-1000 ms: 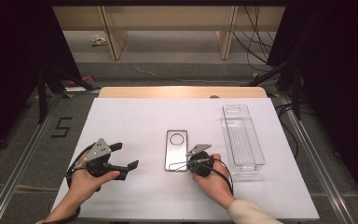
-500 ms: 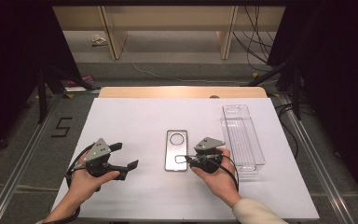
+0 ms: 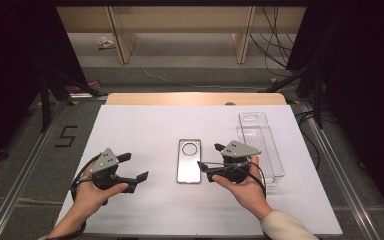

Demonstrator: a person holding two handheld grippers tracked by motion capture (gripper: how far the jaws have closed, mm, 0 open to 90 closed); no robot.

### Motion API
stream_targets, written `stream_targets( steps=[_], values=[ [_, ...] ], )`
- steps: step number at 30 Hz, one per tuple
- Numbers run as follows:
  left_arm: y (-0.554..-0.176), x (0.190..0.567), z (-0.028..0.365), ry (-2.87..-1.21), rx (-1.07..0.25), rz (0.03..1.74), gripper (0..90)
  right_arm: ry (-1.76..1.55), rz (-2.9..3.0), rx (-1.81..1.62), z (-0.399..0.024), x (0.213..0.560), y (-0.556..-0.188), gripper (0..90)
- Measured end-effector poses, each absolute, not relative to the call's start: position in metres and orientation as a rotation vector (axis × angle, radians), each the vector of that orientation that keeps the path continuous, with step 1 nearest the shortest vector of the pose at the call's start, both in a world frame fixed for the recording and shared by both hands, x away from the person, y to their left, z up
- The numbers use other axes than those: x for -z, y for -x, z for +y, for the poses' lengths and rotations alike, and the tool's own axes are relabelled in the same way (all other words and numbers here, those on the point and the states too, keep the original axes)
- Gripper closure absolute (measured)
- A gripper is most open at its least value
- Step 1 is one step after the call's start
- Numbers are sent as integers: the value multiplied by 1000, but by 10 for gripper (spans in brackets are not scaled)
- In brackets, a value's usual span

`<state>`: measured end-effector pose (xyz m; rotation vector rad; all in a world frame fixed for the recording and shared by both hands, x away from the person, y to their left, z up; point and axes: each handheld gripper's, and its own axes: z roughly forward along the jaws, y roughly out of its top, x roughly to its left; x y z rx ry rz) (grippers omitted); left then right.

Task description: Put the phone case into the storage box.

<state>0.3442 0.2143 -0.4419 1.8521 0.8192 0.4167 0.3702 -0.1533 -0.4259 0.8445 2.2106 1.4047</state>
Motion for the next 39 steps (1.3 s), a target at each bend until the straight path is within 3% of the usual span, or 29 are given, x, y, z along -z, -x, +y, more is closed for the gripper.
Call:
stream_targets(
  steps=[32,37,39],
  values=[
    [-345,442,214,-1848,-415,824,81,-713,2338,-1276,-134,430,-369,183],
    [-345,442,214,-1850,-417,823,81,-668,2375,-1218,-126,431,-369,213],
    [-345,441,214,-1848,-418,823,81,-622,2423,-1153,-121,432,-369,267]
  ],
)
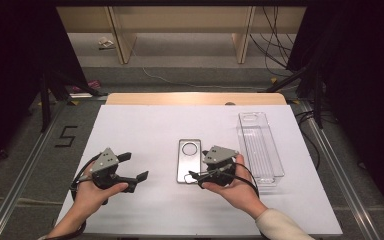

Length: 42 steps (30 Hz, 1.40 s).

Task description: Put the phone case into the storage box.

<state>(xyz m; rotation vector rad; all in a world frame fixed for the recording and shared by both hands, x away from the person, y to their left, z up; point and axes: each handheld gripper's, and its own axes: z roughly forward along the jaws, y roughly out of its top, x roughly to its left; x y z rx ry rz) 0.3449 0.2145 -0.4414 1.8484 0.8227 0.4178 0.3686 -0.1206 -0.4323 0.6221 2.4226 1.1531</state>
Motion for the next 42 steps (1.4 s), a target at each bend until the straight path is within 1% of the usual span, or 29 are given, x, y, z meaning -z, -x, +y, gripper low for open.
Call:
stream_targets(
  steps=[2,3,5,8,28,42],
  values=[
    [-345,441,215,-1848,-418,823,81,-601,2439,-1113,-119,433,-369,275],
    [-345,441,214,-1848,-417,823,80,-557,2485,-1062,-115,434,-368,311],
    [-345,441,214,-1849,-418,822,81,-537,2494,-1031,-113,435,-368,311],
    [-345,441,214,-1849,-418,821,81,-477,2544,-933,-106,440,-367,341],
    [-345,441,214,-1846,-417,822,81,-319,2718,-580,-79,459,-374,358],
    [-346,441,214,-1844,-416,823,81,-235,2737,-474,-66,462,-380,370]
  ],
)
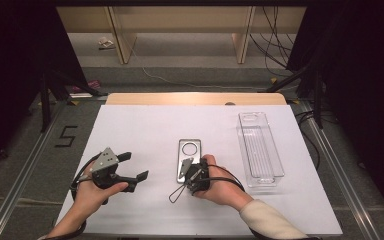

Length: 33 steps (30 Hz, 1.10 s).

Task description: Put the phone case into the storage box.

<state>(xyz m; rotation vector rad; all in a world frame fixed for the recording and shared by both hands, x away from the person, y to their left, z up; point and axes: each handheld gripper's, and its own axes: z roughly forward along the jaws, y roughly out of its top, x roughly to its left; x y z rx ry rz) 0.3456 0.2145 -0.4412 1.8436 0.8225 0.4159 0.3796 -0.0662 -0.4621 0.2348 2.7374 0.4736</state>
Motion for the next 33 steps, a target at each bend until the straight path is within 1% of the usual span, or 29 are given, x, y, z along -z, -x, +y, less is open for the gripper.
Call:
stream_targets(
  steps=[25,28,33],
  values=[
    [-346,441,214,-1844,-416,821,81,-152,2744,-352,-50,462,-385,401],
    [-346,441,214,-1842,-415,823,81,-116,2744,-324,-48,461,-385,417],
    [-346,441,215,-1842,-414,822,81,-103,2769,-299,-45,461,-385,480]
  ],
)
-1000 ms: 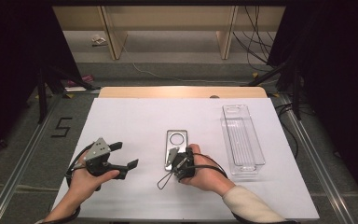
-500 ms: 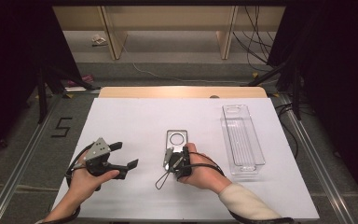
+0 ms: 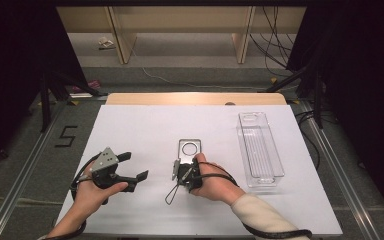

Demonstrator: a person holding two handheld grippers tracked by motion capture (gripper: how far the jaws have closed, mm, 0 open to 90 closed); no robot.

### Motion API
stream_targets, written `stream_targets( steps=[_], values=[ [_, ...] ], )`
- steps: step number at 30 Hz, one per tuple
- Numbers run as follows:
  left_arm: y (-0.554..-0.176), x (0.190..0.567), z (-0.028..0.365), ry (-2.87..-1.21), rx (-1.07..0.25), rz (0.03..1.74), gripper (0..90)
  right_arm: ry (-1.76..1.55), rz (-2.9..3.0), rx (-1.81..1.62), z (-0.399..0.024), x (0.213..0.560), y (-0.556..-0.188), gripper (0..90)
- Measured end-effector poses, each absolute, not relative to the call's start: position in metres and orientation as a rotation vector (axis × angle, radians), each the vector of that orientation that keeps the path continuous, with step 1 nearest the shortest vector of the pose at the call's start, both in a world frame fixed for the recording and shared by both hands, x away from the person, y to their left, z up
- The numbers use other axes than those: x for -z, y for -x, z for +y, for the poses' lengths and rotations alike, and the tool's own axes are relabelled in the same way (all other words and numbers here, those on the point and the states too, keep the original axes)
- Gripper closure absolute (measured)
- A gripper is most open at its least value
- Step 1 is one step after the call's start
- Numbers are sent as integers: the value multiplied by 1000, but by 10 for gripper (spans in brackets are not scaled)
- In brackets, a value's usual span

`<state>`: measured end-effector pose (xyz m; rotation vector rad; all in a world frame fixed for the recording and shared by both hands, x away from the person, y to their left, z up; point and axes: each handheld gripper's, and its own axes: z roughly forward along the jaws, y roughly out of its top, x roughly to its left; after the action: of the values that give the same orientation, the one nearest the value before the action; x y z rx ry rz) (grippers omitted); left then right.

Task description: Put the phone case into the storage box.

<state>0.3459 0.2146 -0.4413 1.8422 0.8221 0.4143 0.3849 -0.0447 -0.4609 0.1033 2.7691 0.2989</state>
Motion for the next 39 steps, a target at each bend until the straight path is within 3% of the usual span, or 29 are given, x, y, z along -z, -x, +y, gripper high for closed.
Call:
stream_targets(
  steps=[11,39],
  values=[
    [-346,441,215,-1842,-413,822,81,-34,2808,-270,-40,460,-385,612],
    [-346,441,215,-1839,-411,823,82,18,2846,-199,-35,459,-386,751]
  ],
)
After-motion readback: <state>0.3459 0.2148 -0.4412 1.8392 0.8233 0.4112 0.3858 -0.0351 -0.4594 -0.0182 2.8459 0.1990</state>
